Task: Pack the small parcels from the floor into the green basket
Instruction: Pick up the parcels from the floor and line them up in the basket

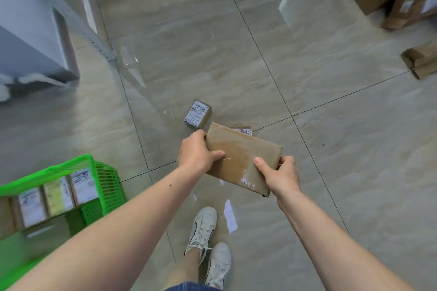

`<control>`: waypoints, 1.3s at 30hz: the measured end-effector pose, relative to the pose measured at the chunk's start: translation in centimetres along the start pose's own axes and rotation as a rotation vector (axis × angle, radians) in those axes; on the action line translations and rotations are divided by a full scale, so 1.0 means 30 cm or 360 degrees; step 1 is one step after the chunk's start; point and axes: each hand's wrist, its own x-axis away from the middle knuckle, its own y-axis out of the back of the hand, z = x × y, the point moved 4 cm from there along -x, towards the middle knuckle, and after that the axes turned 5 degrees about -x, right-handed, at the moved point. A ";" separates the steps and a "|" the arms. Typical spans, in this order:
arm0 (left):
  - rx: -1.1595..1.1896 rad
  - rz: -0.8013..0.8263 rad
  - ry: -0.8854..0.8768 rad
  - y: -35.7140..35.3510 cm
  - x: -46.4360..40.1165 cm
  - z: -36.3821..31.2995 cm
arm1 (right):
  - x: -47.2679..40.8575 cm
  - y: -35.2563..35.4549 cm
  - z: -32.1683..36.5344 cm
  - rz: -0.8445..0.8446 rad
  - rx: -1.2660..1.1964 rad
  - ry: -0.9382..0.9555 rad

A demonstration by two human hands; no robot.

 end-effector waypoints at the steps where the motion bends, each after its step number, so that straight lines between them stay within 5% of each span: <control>1: 0.0040 -0.0023 0.0031 0.044 0.025 0.031 | 0.036 -0.023 0.027 0.0026 0.0052 0.0020; 17: 0.0420 -0.0335 0.0539 0.482 0.379 0.765 | 0.605 -0.605 0.170 0.0478 0.0469 0.0358; 29: 0.0384 -0.0368 0.0702 0.652 0.523 1.514 | 1.018 -1.213 -0.098 0.0591 0.0590 0.0311; 39: 0.0461 -0.0389 0.0770 0.572 0.428 1.873 | 1.001 -1.551 -0.293 0.0600 0.0732 0.0350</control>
